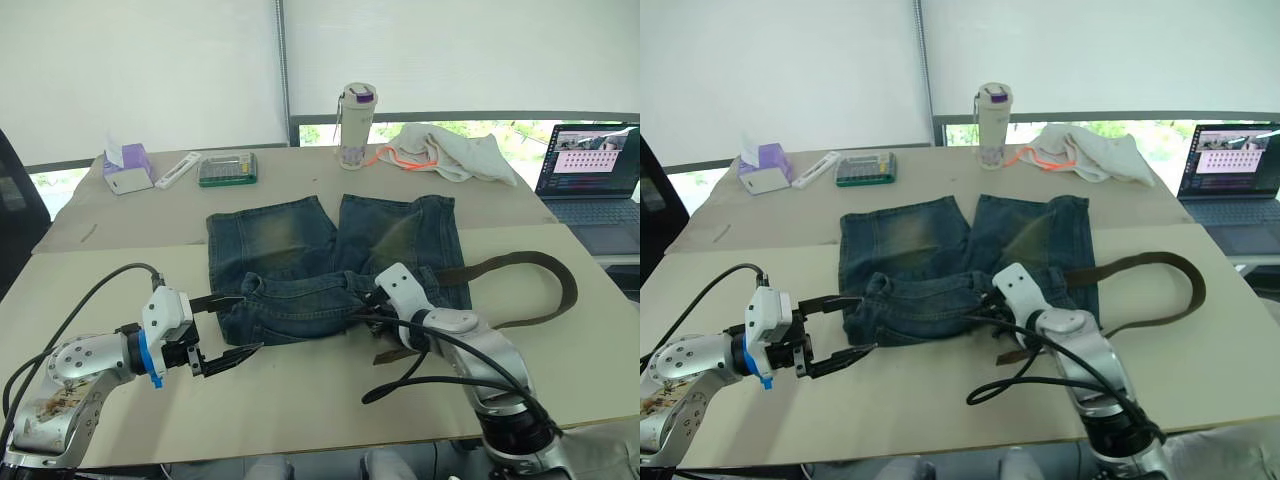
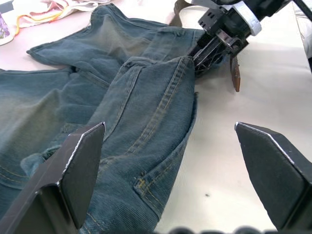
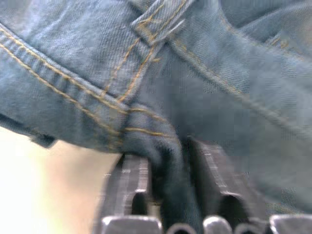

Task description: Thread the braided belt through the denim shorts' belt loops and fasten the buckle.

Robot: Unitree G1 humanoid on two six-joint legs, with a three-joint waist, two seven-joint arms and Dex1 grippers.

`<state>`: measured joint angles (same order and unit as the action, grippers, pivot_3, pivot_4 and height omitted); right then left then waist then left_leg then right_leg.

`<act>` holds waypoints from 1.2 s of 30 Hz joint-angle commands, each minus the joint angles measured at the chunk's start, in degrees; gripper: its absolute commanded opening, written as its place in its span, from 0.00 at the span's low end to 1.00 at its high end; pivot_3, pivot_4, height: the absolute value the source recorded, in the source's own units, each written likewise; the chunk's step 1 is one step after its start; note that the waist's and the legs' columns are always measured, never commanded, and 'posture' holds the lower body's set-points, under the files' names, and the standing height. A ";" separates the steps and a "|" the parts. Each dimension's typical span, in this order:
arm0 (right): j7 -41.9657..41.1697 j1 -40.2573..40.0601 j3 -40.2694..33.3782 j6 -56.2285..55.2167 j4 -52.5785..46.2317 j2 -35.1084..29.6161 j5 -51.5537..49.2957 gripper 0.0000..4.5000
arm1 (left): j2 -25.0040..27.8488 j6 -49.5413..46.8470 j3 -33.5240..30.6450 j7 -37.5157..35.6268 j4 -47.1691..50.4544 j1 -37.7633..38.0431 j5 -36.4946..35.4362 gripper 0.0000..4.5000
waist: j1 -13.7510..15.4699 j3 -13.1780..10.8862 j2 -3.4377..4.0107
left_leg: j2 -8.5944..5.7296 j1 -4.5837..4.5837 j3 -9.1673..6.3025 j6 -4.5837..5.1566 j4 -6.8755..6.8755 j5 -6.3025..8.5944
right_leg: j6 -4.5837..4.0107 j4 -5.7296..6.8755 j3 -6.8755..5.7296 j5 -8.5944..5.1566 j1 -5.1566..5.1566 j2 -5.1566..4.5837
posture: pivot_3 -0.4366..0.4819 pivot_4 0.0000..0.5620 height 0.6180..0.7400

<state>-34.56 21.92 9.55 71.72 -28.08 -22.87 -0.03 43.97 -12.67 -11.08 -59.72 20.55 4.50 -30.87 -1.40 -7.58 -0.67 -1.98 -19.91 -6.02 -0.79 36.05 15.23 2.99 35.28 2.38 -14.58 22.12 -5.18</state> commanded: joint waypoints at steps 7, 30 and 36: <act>-25.12 -0.75 -16.83 -6.42 -4.00 -20.83 -22.94 0.99 | 0.33 0.05 -0.87 -0.40 2.24 0.44 -0.71 1.00 | 0.47 -0.03 -0.09 | 0.05 -0.08 0.18 0.04 0.02 -0.01 | 0.02 -0.08 -0.07 0.01 -0.07 0.04 | 0.48 0.27 1.00; -33.79 -11.97 -4.69 -34.91 8.13 -38.97 -14.62 0.10 | -2.55 0.72 7.86 -2.79 3.84 -1.10 0.24 1.00 | 1.30 -0.06 -0.13 | 0.04 -0.27 0.34 0.04 0.25 -0.01 | 0.10 -0.16 -0.07 0.06 -0.09 -0.02 | 0.48 0.27 1.00; -38.99 -8.27 -11.26 -24.09 3.87 -40.06 -29.27 0.00 | -8.50 -21.52 11.67 8.74 9.76 -10.84 -15.11 1.00 | 1.27 -0.07 -0.21 | 0.07 -0.29 0.25 0.06 0.38 -0.01 | 0.16 -0.08 -0.10 0.09 -0.16 0.04 | 0.48 0.27 1.00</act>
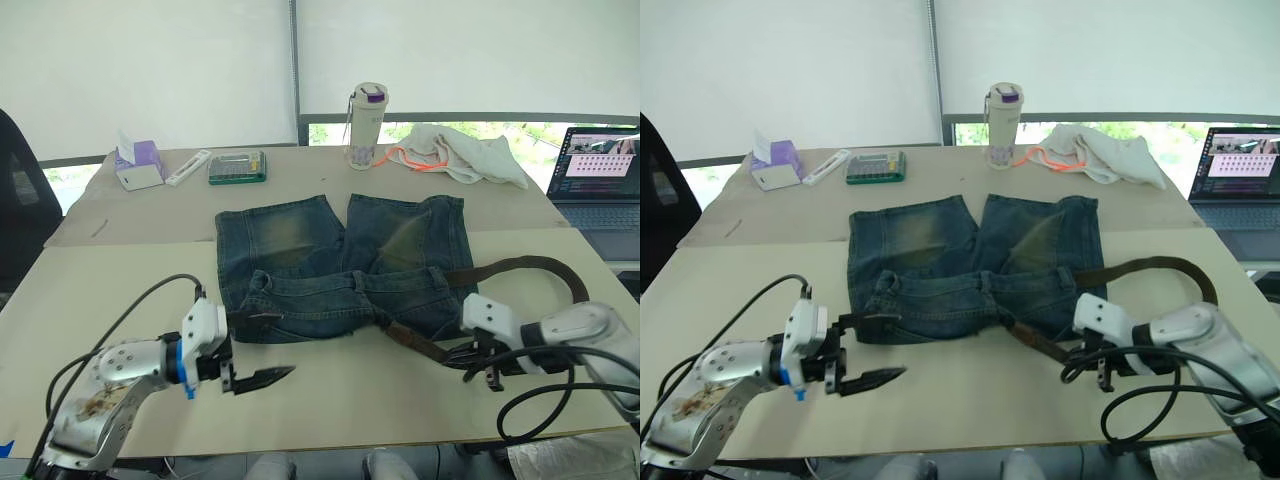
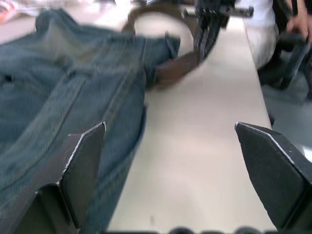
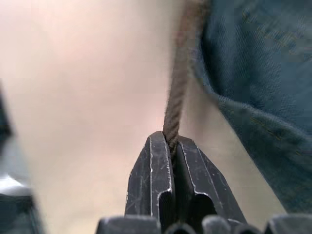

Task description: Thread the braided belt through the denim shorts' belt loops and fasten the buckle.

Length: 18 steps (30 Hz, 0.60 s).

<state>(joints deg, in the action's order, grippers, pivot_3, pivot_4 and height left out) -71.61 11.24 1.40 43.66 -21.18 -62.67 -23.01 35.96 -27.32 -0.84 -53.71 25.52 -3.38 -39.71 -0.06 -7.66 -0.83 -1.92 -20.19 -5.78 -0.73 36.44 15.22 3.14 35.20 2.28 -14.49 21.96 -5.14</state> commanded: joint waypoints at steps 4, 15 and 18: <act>-2.29 5.65 -0.29 4.54 -4.66 1.08 -8.58 0.00 | -3.46 -11.48 4.79 3.50 2.91 -8.54 -8.78 1.00 | -0.51 0.04 -0.05 | 0.00 0.02 0.01 0.06 -0.01 0.04 | 0.00 -0.01 0.01 0.00 -0.02 0.03 | 0.48 0.27 1.00; -3.21 9.64 4.76 0.74 -3.90 1.55 -7.50 0.00 | -5.38 -13.92 11.20 -2.86 -3.44 -14.99 -6.68 1.00 | -0.50 0.04 -0.05 | -0.06 -0.03 0.02 0.06 0.08 0.03 | 0.00 -0.01 0.00 0.00 -0.01 -0.01 | 0.48 0.27 1.00; -3.28 9.40 4.72 0.82 -4.88 1.32 -7.91 0.00 | -5.98 -13.06 12.47 -3.71 -5.00 -15.16 -4.90 0.88 | -0.49 0.04 -0.05 | -0.07 -0.03 0.02 0.06 0.10 0.03 | 0.01 -0.01 0.01 0.00 -0.01 -0.02 | 0.48 0.27 1.00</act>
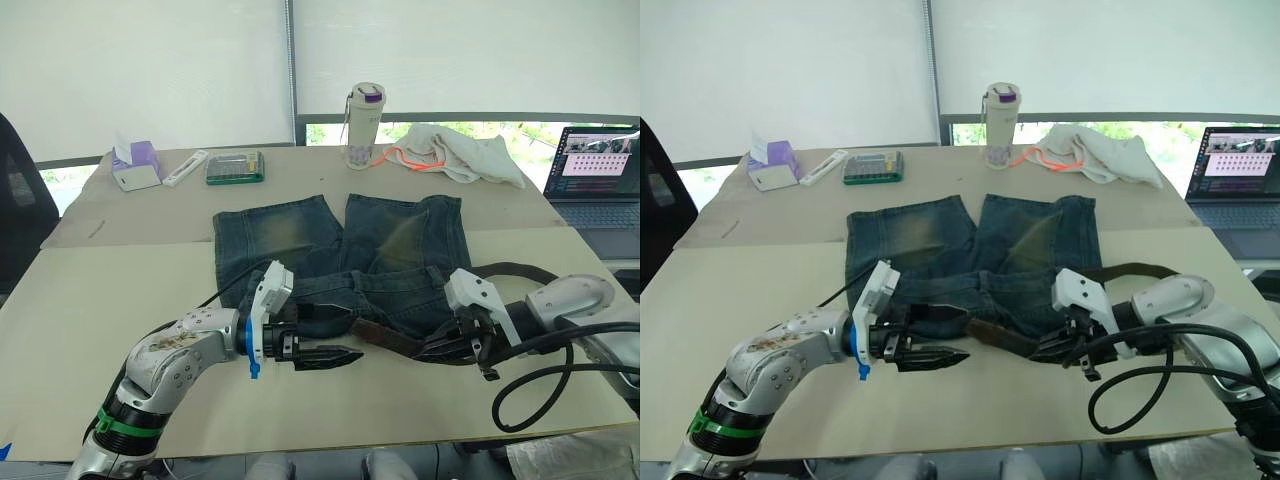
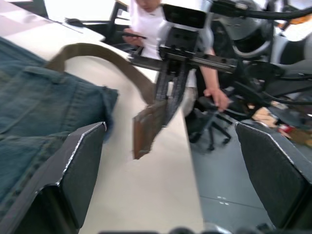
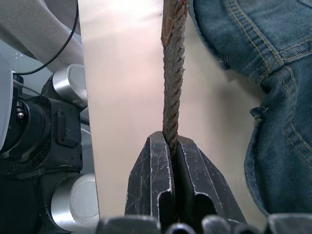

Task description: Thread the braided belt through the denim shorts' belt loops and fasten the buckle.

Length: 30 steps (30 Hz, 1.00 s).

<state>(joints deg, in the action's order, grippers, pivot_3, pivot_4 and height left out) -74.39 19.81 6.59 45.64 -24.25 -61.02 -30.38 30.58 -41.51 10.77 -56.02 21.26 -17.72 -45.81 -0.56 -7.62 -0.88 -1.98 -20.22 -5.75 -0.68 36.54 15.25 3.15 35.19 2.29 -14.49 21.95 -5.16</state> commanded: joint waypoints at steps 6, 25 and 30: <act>1.89 2.39 -2.54 1.34 -2.63 3.86 -4.93 0.00 | -6.08 0.82 -0.57 0.70 -2.51 -1.38 -0.26 0.46 | 0.00 0.01 -0.01 | 0.01 0.00 -0.02 0.00 0.02 0.00 | 0.00 0.01 0.00 0.00 -0.01 0.00 | 0.48 0.27 1.00; 10.45 0.74 -13.24 6.05 -1.86 5.90 -12.45 0.50 | -13.72 0.66 -2.89 7.48 -6.27 -0.10 0.32 0.00 | 0.76 0.02 0.01 | -0.04 -0.02 -0.01 0.00 0.09 0.00 | 0.04 0.01 0.02 0.03 -0.02 -0.03 | 0.48 0.27 1.00; 18.63 -2.33 -28.20 16.01 2.60 13.21 -32.44 0.92 | -20.56 -4.19 -7.13 13.30 -10.29 -2.51 -6.03 0.00 | 1.49 0.02 -0.10 | -0.05 -0.02 -0.05 0.07 0.21 0.04 | 0.06 -0.02 0.02 0.07 -0.15 -0.04 | 0.48 0.27 1.00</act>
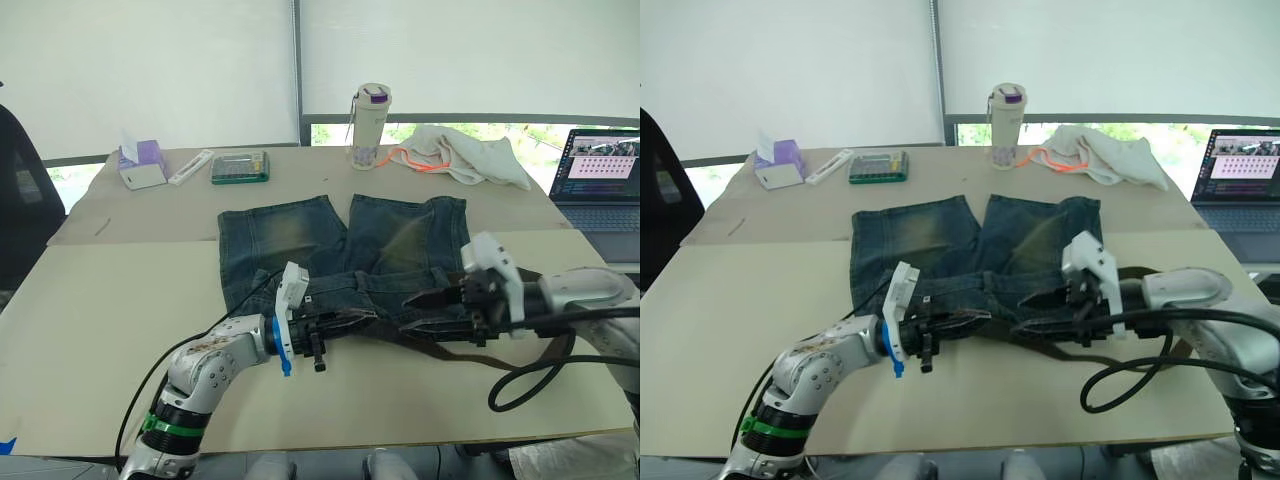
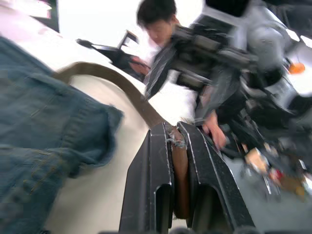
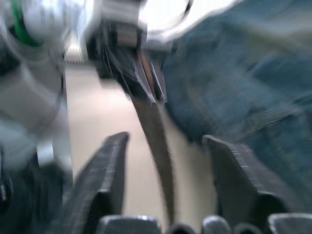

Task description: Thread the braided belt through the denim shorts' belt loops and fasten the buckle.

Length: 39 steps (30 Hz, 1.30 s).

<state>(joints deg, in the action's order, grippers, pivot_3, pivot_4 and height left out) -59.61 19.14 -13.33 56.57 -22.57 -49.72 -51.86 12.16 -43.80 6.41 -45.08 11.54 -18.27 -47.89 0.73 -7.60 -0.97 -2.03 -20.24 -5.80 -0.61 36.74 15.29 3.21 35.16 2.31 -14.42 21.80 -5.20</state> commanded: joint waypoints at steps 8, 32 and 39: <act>21.61 -14.54 -3.55 7.16 -5.70 13.92 -20.12 1.00 | -8.25 -9.39 -10.36 10.36 -3.03 -5.36 -15.85 0.00 | -0.35 0.11 0.08 | 0.02 0.03 -0.04 0.06 0.03 0.04 | 0.03 0.01 0.01 0.00 -0.06 0.04 | 0.48 0.27 1.00; 29.50 -16.92 -5.59 -5.66 -0.95 29.43 -28.62 0.01 | -8.22 -12.13 -10.78 14.50 -2.60 -1.51 -19.30 0.00 | -1.31 0.27 0.35 | -0.04 0.02 0.00 0.05 0.03 0.03 | 0.06 0.03 0.09 -0.01 0.04 0.04 | 0.48 0.27 1.00; 30.88 -16.19 -7.46 -5.69 0.82 26.94 -29.56 0.00 | -7.91 -9.27 -10.48 14.23 -3.37 -1.36 -16.12 0.25 | -1.29 0.27 0.35 | -0.05 0.01 0.02 0.05 0.03 0.03 | 0.06 0.01 0.09 -0.01 0.03 0.04 | 0.48 0.27 1.00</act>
<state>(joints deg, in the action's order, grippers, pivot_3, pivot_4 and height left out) -29.11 1.94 -18.55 52.50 -21.53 -21.61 -79.29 3.95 -54.83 -3.58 -30.32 7.99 -19.80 -64.88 -0.56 -7.34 -0.63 -2.08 -20.22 -5.78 -0.56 36.77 15.32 3.27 35.17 2.40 -14.42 21.83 -5.16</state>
